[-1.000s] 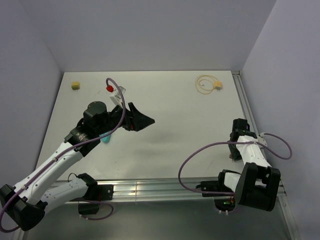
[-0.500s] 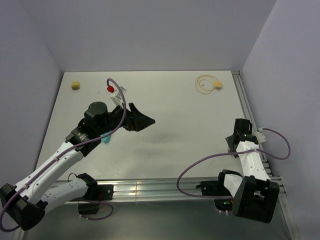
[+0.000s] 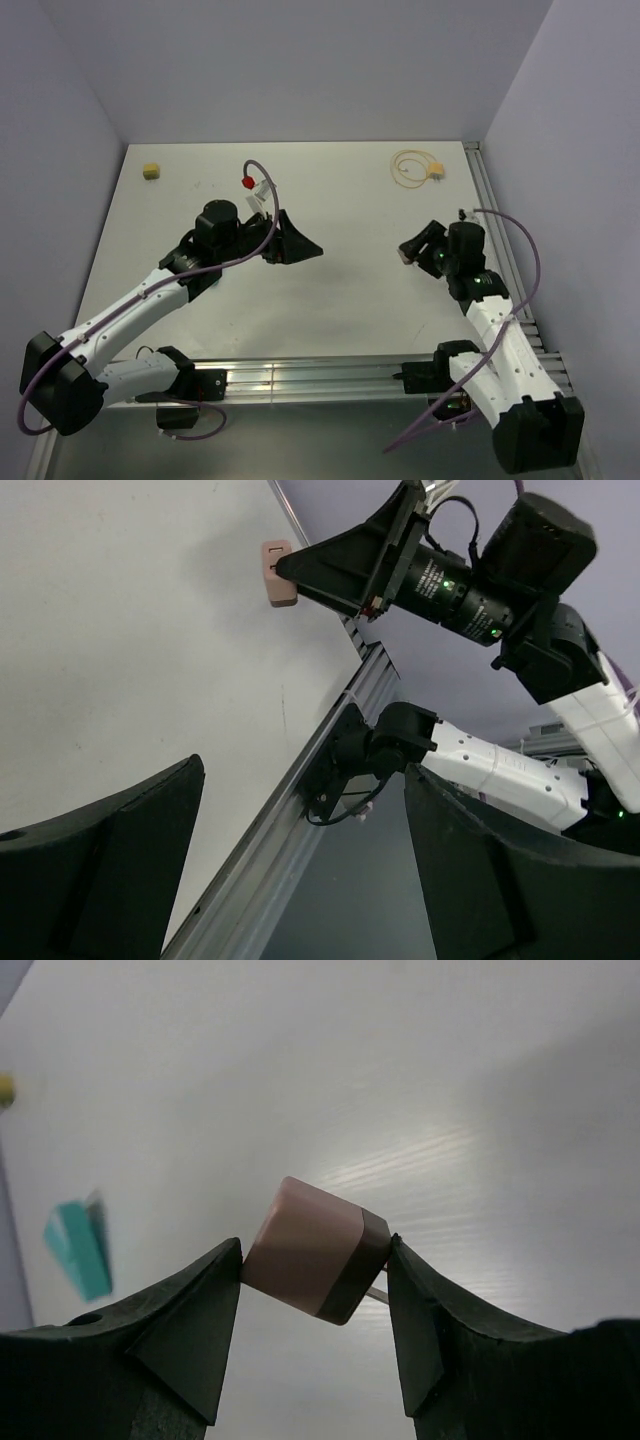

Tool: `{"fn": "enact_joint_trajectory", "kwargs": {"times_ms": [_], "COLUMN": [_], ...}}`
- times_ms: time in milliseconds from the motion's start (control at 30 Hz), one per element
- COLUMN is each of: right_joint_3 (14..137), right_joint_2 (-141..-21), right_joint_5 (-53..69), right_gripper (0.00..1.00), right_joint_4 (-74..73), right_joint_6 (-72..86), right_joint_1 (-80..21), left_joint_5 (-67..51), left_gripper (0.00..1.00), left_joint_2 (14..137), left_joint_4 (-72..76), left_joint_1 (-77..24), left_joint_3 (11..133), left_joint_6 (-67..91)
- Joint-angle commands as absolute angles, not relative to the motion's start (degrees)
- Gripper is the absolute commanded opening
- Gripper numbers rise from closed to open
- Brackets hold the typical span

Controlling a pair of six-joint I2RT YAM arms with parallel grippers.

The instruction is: Insert the plug

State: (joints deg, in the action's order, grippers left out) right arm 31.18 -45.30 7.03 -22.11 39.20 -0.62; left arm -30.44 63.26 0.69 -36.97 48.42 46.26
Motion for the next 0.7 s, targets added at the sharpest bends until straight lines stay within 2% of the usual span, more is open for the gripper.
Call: {"fn": "enact_joint_trajectory", "kwargs": {"times_ms": [0,100,333,500,667], "right_joint_3": [38.92,42.88,48.78,49.04,50.71], "right_joint_2": [-47.37,-51.14,-53.70,-54.40,-55.81], "right_joint_5": [13.45,15.73,10.55,9.85,8.17], "right_gripper": [0.00,0.00,0.00,0.00,0.00], "right_joint_4": [-15.91,-14.33,-10.46,-6.95,-6.68], "right_joint_6": [37.00,38.58,44.99,48.34,48.43], "right_joint_1": [-11.03,-18.25,-32.32,-36.65,-40.60], "left_joint_5": [-32.87,-29.98,-23.56,-20.83,-23.55], "left_gripper": [0.88,1.00,0.99,0.96,0.92], "left_joint_2": [62.93,62.05,57.93,53.79,52.38], "left_joint_4": [5.80,5.19,8.69,10.98,12.73], "left_joint_1": [-37.18,-37.18,-37.18,-37.26,-37.18], "left_joint_3": [48.78,49.04,43.78,40.52,39.64], "left_joint_6": [46.41,45.18,45.17,46.49,45.79]}}
